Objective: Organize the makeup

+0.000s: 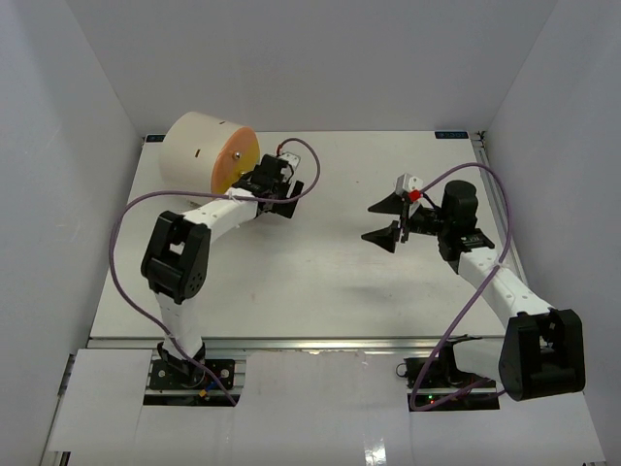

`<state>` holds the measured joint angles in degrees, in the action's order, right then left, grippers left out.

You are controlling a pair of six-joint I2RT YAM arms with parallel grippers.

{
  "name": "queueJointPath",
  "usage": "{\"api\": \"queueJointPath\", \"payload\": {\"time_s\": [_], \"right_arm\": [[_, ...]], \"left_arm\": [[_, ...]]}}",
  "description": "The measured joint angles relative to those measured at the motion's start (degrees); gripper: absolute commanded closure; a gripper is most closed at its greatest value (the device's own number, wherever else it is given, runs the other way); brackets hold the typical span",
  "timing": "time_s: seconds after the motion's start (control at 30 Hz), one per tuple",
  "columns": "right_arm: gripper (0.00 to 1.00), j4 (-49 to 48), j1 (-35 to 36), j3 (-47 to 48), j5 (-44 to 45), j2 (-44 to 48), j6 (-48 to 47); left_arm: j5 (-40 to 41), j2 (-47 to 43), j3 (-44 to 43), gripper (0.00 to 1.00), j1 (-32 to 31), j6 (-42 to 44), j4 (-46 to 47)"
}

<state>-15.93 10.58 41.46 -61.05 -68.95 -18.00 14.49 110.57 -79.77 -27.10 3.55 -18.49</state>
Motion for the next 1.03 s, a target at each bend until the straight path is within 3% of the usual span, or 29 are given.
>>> {"api": "queueJointPath", "payload": {"time_s": [0.3,0.5,0.63,0.73,1.03], "right_arm": [[0.10,13.62,-2.10,7.94,16.26,-0.85,0.94],[0.10,23.39,-1.97,9.75,34.41,2.06,2.08],[0.10,25.29,-1.98,8.01,45.23,8.44,3.13],[0.10,24.67,-2.10,5.36,50.87,13.69,4.06],[0.10,26.41,-4.99,-0.97,56.42,19.92,5.37]], "left_arm": [[-25.43,-42.10,19.31,0.02,-0.46,-10.25,7.85],[-32.28,-63.16,32.82,0.02,0.84,-12.55,11.55],[-30.94,-69.68,40.31,0.02,0.87,-12.65,9.37],[-29.50,-70.39,41.14,0.02,0.91,-12.65,7.77],[-28.34,-71.79,41.16,0.02,1.06,-12.63,7.77]]}}
